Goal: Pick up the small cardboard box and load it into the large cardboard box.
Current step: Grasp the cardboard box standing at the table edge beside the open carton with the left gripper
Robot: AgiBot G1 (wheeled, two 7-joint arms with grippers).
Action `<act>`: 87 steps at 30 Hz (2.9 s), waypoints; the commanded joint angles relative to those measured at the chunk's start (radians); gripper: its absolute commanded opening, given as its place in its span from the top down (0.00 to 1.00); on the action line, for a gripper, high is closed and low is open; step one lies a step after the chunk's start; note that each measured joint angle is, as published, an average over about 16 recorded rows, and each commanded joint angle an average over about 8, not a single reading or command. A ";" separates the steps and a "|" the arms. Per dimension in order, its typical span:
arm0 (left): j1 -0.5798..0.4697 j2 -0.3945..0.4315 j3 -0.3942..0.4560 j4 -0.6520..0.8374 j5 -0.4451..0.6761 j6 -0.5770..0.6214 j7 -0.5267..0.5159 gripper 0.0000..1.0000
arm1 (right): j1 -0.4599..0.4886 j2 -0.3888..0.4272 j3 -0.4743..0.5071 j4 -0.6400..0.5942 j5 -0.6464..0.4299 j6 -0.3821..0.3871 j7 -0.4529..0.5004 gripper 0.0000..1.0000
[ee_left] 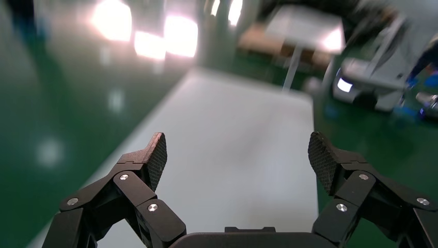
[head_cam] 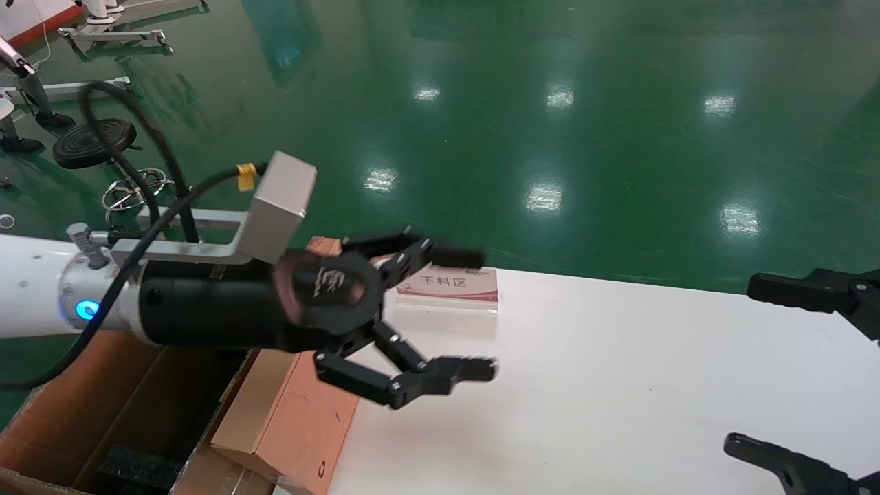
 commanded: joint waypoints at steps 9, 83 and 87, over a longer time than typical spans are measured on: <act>-0.303 -0.010 0.191 -0.033 0.304 0.104 -0.483 0.00 | 0.000 0.000 -0.001 0.000 0.000 0.000 0.000 0.00; -1.410 0.192 1.910 -0.037 0.246 0.040 -1.244 0.00 | 0.001 0.002 -0.006 0.000 0.004 0.002 -0.003 0.00; -1.398 0.176 1.914 -0.037 0.260 0.016 -1.221 0.00 | 0.001 0.002 -0.006 0.000 0.004 0.002 -0.003 0.00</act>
